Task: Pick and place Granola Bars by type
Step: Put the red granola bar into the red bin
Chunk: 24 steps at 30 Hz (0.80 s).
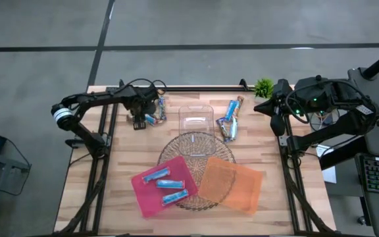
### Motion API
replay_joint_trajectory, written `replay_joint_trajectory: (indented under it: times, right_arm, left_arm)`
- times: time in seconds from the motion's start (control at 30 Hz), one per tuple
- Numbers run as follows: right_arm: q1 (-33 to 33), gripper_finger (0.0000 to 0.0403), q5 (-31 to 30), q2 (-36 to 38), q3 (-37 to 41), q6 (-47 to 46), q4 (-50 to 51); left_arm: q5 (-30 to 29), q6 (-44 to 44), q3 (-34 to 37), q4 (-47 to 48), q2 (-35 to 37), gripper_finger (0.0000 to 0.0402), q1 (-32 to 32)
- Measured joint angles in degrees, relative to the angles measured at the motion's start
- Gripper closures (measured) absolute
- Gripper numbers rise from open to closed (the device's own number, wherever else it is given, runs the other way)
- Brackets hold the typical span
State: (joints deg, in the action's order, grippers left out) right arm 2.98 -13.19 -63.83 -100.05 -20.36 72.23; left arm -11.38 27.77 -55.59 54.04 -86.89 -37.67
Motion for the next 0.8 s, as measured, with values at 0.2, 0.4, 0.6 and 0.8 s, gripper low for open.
replay_joint_trajectory:
  times: [0.2,0.4,0.6,0.8]
  right_arm:
    - [0.0,0.0394,0.02,0.0,0.0,0.01,0.0]
    - [0.0,0.0394,0.02,0.02,0.0,0.0,0.0]
    - [0.0,0.0394,0.12,0.02,0.0,-0.42,-0.02]
    - [0.0,0.0394,0.11,0.02,0.0,-0.51,-0.02]
  left_arm:
    - [3.02,-1.19,0.66,0.05,0.02,0.0305,0.0]
    - [3.29,0.81,0.68,-0.06,0.02,0.0305,0.0]
    - [10.28,2.84,-0.53,1.68,0.02,0.0305,0.02]
    - [14.53,2.06,-1.99,3.09,0.02,0.0305,0.11]
